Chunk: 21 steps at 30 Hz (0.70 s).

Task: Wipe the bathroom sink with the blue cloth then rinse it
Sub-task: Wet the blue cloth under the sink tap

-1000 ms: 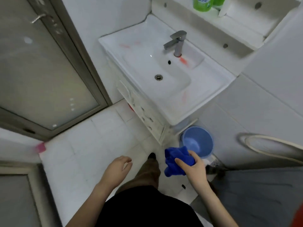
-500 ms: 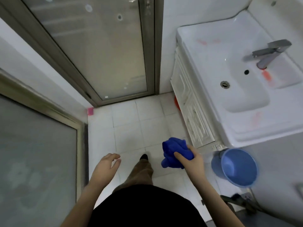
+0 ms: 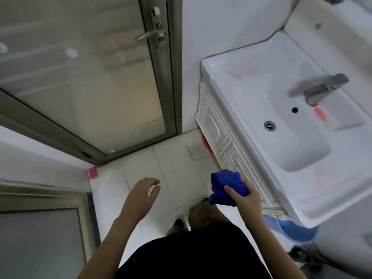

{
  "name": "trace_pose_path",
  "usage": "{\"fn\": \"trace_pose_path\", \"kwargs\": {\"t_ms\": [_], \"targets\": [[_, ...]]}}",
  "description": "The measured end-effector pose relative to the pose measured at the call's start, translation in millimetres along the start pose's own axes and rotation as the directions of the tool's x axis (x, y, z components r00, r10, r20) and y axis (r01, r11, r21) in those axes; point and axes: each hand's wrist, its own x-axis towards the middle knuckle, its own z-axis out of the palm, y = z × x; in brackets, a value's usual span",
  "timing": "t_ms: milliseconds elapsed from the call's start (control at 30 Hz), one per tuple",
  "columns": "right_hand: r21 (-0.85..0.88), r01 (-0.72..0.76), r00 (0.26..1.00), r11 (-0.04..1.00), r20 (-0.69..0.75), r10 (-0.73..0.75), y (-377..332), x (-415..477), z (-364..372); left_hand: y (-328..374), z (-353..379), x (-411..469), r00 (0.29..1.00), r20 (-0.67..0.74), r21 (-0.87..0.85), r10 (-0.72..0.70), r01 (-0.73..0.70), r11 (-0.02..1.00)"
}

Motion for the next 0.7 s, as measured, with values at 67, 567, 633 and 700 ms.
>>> {"fn": "trace_pose_path", "kwargs": {"t_ms": [67, 567, 633, 700], "targets": [[0.000, 0.023, 0.999, 1.000, 0.026, -0.023, -16, 26, 14, 2, -5, 26, 1.000, -0.001, -0.006, -0.021, 0.021, 1.000], [0.067, 0.083, 0.984, 0.994, 0.154, -0.092, -170, 247, 62, 98, -76, 282, 0.999, -0.032, 0.053, 0.017, -0.015, 0.998], [0.104, 0.115, 0.987, 0.988, 0.103, -0.126, -187, 261, 57, 126, -84, 316, 0.997, 0.020, 0.086, 0.074, -0.076, 0.993], [0.134, 0.107, 0.993, 0.985, 0.031, -0.112, -196, 275, 51, 151, -88, 350, 0.986, 0.089, 0.106, 0.142, -0.151, 0.983]]}}
